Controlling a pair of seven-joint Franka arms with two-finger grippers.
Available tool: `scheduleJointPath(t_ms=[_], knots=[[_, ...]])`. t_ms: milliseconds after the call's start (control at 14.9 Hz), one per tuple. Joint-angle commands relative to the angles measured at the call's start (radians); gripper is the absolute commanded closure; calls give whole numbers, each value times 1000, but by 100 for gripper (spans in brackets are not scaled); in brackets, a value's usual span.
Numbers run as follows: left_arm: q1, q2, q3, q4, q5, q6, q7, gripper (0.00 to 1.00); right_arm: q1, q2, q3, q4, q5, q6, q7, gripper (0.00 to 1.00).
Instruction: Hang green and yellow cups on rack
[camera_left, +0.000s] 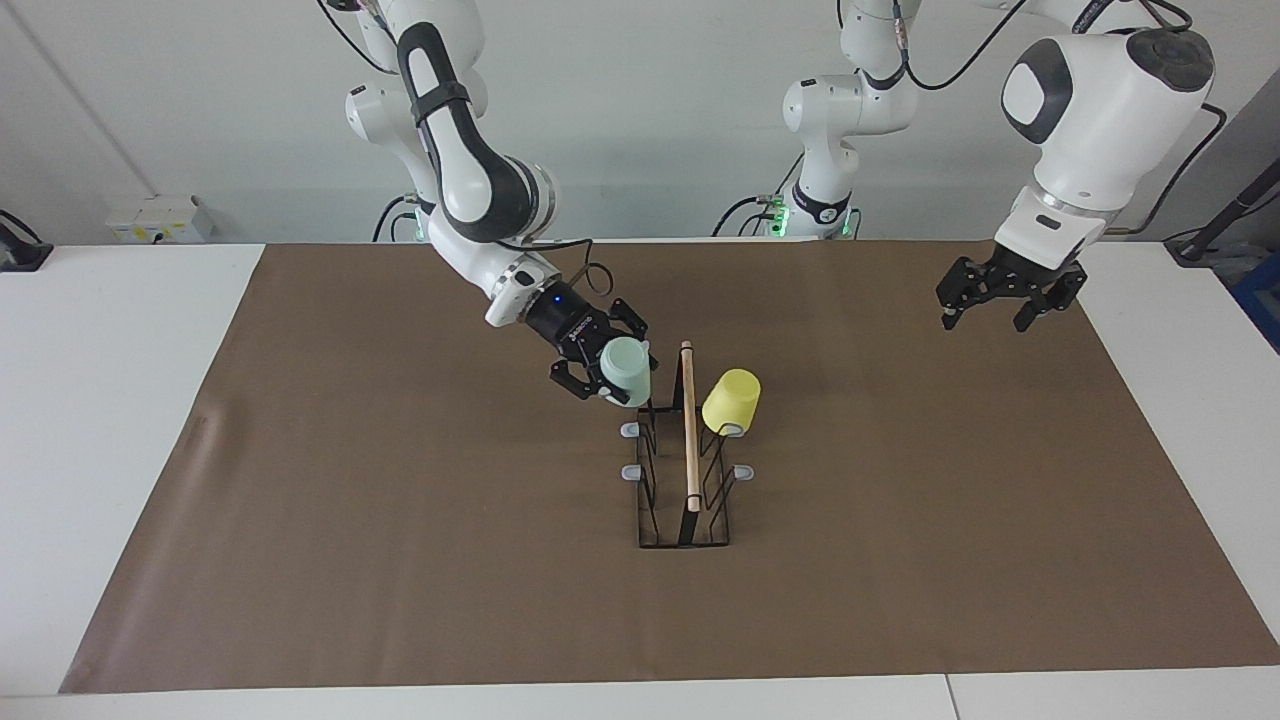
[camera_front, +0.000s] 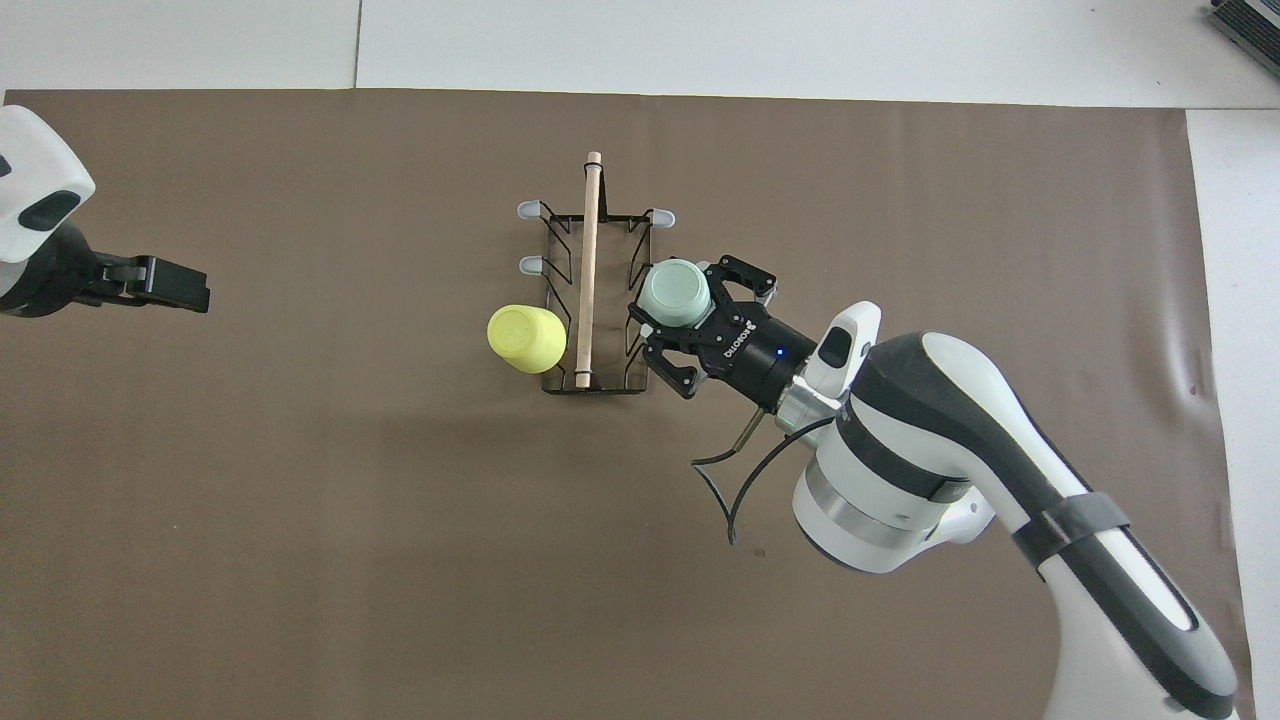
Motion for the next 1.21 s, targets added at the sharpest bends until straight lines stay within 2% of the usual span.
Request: scheduleJointPath(t_ms=[0,336,470,671,806,1141], knots=[[41,-41,-33,3,-14,-79,52,0,-3,11,3,-2,51,7,-42,100],[55,-63,-55,11,-18,-116,49,0,26,14,3,-2,131,16,-44,100],[57,-61,-55,54,-22,-154,51,0,29,14,4,-2,134,27,-44,100],[57,-64,-56,58,-23,-186,43,0,34,14,3,-2,134,27,-44,100],[57,-61,-55,116,-25,-231,48,0,31,15,3,-16,134,19,-45,100],[57,-64,-53,110,-25,-233,51,0,30,12,3,-39,135,16,-53,100]])
